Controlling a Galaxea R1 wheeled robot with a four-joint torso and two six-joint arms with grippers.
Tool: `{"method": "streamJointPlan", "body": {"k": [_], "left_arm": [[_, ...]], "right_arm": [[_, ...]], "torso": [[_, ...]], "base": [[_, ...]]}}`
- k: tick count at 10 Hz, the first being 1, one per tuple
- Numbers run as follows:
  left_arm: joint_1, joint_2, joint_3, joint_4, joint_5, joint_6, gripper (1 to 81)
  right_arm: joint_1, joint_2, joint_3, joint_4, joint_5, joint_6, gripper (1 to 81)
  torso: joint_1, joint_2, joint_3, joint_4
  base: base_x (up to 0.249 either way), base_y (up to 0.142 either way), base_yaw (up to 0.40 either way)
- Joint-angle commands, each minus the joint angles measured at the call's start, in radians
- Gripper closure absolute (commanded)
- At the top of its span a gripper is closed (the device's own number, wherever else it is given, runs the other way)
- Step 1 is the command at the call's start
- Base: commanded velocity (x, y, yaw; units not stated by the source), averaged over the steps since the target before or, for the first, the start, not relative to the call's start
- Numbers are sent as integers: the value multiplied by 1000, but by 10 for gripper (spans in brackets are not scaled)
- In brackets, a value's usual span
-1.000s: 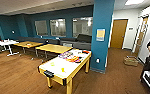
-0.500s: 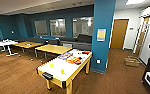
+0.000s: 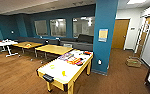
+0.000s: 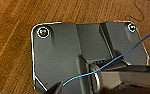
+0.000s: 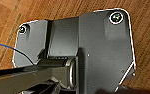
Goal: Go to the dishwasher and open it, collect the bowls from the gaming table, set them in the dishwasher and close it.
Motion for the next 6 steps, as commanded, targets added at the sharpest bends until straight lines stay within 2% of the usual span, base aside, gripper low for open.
{"method": "streamJointPlan", "body": {"k": [1, 4, 6], "left_arm": [[-56, -6, -2, 0, 38, 4, 10], [-56, -6, -2, 2, 38, 4, 10], [-56, -7, -2, 0, 36, 4, 10]], "right_arm": [[55, 1, 3, 3, -53, 0, 10], [55, 1, 3, 3, -53, 0, 10], [57, 2, 5, 3, -53, 0, 10]], "torso": [[0, 0, 0, 0], [0, 0, 0, 0], [0, 0, 0, 0]], "base": [[107, 62, 0], [108, 62, 0], [108, 0, 0]]}}
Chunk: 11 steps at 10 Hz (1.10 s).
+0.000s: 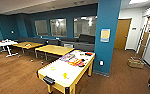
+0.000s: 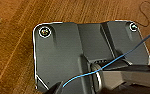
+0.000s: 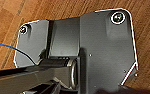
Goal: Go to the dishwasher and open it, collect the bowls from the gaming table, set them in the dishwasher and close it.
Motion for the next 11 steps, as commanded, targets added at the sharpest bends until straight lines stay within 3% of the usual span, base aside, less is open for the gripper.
{"method": "streamJointPlan", "body": {"k": [1, 5, 11], "left_arm": [[-56, -2, -2, 0, 36, 4, 10], [-56, -1, -2, 4, 37, 4, 10], [-56, -1, -2, 4, 36, 4, 10]], "right_arm": [[57, -3, 4, 1, -53, 0, 10], [57, -1, 4, 1, -53, 0, 10], [57, -3, 2, 1, -53, 0, 10]], "torso": [[0, 0, 0, 0], [0, 0, 0, 0], [0, 0, 0, 0]], "base": [[107, 0, 0], [108, 0, 0], [89, 71, 0]]}}
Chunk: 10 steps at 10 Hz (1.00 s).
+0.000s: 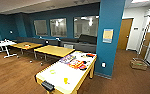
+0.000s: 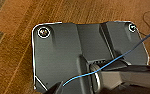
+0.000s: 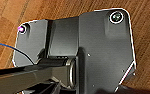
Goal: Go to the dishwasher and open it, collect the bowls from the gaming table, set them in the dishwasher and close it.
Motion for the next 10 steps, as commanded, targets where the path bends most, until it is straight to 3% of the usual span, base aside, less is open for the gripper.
{"method": "streamJointPlan", "body": {"k": [1, 10], "left_arm": [[-55, -7, -2, 4, 40, 4, 10], [-55, -7, -2, 0, 40, 4, 10]], "right_arm": [[55, 1, 4, 1, -53, 0, 10], [57, 1, 1, 3, -53, 0, 10]], "torso": [[0, 0, 0, 0], [0, 0, 0, 0]], "base": [[66, 69, 0], [84, 72, 0]]}}
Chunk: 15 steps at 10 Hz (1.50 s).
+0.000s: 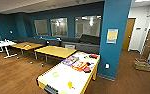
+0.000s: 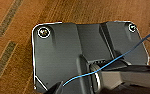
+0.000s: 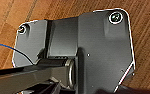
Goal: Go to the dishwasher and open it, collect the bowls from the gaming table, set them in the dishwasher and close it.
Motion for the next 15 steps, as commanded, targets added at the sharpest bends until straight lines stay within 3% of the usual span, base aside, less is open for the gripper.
{"method": "streamJointPlan", "body": {"k": [1, 9, 15], "left_arm": [[-55, -5, -2, 0, 40, 4, 10], [-55, -5, -2, 0, 40, 4, 10], [-55, -5, -2, 0, 40, 4, 10]], "right_arm": [[57, 1, 1, 3, -53, 0, 10], [57, 2, 4, 1, -53, 0, 10], [57, 1, 3, 1, -53, 0, 10]], "torso": [[0, 0, 0, 0], [0, 0, 0, 0], [-1, 0, 0, 0]], "base": [[104, 72, 0], [58, 81, 0], [130, 86, 0]]}}
